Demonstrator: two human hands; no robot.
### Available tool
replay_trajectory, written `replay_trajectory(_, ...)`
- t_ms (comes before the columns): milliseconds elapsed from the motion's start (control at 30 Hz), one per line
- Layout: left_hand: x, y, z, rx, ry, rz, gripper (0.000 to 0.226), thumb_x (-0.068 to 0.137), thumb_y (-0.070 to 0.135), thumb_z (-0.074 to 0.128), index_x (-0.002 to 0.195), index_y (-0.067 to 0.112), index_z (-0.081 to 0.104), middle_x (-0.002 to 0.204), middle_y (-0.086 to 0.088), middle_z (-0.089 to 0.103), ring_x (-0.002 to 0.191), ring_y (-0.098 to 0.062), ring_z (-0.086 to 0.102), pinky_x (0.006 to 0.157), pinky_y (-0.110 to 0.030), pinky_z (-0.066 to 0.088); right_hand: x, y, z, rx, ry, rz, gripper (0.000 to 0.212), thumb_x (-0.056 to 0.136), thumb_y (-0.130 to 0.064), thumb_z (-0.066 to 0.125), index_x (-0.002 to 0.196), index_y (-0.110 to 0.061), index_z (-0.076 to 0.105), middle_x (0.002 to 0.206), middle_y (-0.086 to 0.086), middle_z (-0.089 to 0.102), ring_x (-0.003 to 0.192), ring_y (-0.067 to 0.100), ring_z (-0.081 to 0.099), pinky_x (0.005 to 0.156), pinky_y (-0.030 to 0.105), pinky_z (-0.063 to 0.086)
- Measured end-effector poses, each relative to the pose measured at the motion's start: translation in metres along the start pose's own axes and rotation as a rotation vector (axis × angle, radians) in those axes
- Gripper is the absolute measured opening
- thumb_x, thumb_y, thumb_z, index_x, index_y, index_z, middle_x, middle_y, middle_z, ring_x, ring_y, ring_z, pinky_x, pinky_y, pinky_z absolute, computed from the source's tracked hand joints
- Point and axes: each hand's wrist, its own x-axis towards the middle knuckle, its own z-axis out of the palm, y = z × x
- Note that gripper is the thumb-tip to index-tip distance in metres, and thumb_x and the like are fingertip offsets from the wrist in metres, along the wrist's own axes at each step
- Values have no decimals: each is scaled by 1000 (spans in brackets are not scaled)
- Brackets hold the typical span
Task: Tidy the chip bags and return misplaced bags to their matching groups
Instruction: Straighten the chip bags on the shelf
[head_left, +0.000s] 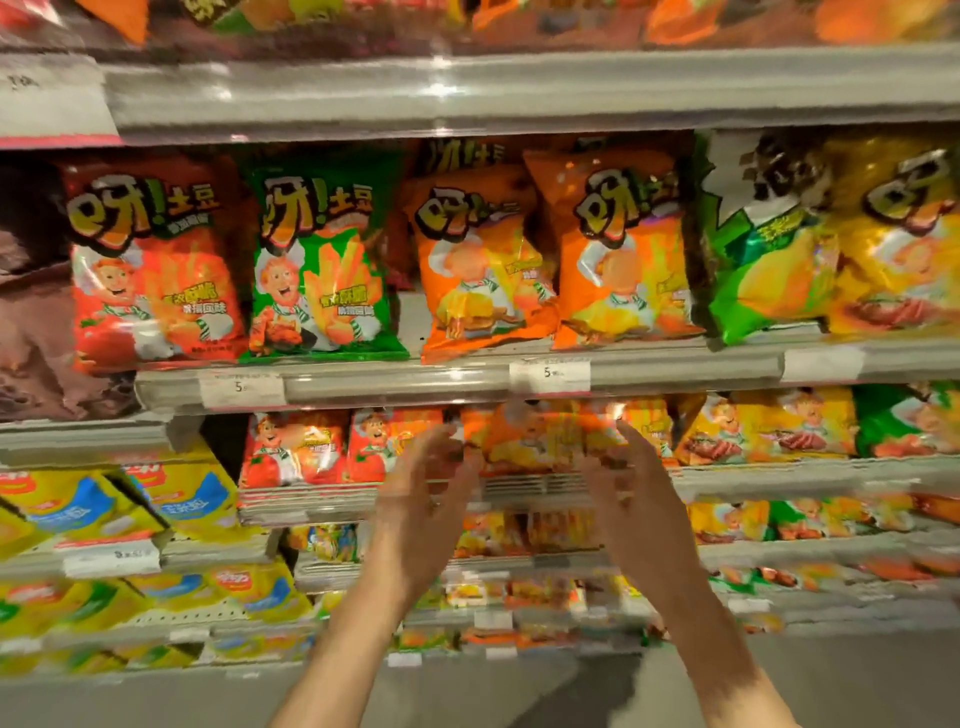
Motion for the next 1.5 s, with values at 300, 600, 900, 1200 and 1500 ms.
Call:
replay_trajectory(300,33,38,50,-157,-11,-82,22,98,27,66,99,5,72,81,-1,69,68,-7,62,56,-12,43,30,28,-65,-44,140,-77,84,89,-81,35,153,-28,34,132,-4,60,101,13,67,83,46,59)
replay_trajectory(600,60,45,70,-628,-157,-470,41,91,41,72,97,1,78,93,-16,72,87,-27,61,78,-37,47,51,-21,-81,-225,198,-234,59,97,-51,56,151,-32,39,129,-9,54,112,11,56,90,36,50)
replay_trajectory(900,74,40,78,-653,-133,-546,51,79,55,79,87,4,83,81,-13,75,81,-25,65,78,-36,49,81,-47,-77,-481,143,-466,40,100,-37,57,136,-19,55,127,1,57,114,22,60,87,39,52)
replay_trajectory(1200,74,41,76,-663,-130,-547,49,81,52,78,91,4,81,96,-15,80,80,-24,68,76,-37,51,124,-126,-58,-282,80,-599,38,100,-34,60,133,-14,60,121,2,62,103,17,62,90,32,51)
replay_trajectory(1500,73,43,73,-636,-146,-538,49,84,53,75,98,7,80,95,-8,81,77,-19,68,71,-31,52,169,-177,-39,-124,-302,-303,73,98,-38,65,157,-17,29,150,11,52,131,27,55,101,32,47)
